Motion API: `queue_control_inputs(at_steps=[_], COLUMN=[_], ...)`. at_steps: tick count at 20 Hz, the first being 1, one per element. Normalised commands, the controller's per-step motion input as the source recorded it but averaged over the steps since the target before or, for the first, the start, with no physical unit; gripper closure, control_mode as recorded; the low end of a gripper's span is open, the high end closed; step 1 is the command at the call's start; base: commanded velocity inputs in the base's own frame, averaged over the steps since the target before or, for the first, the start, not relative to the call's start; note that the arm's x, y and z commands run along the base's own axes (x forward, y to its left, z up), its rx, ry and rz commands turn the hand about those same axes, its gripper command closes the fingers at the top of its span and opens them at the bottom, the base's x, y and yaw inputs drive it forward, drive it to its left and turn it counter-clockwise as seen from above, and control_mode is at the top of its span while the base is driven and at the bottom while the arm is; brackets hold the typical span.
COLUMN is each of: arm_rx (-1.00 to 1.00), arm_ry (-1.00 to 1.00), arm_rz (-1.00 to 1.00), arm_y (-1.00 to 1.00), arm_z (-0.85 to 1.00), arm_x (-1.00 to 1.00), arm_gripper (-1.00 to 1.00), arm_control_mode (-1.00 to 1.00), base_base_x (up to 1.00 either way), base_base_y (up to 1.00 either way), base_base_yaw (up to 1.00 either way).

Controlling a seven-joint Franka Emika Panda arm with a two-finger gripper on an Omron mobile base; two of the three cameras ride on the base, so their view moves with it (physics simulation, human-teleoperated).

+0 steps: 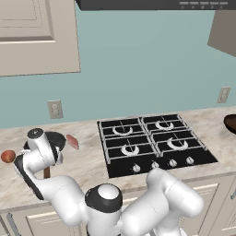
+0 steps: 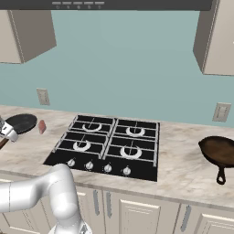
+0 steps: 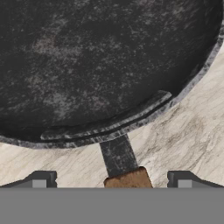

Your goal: Place both pans onto different burners. Then place the onion and the steak on different pans.

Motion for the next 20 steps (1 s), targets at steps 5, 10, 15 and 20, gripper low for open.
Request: queue_control_inputs(at_steps=[5,10,15,20], arm_rx=[0.0,0.0,0.0,0.0], arm_ry=[0.0,0.0,0.0,0.0], arm_rz=[0.0,0.0,0.0,0.0], arm_y=[0.0,0.0,0.0,0.0], arm_z=[-0.09,-0.09,-0.11,-0.05], arm_x=[0.01,0.02,0.02,0.01], arm_gripper=[-1.0,-1.0,1.0,1.0], arm_control_mode=[-1.0,-1.0,-1.0,-1.0], base_base_x=[0.0,0.0,0.0,0.0], base_base_y=[0.0,0.0,0.0,0.0], base_base_yaw=[0.0,0.0,0.0,0.0])
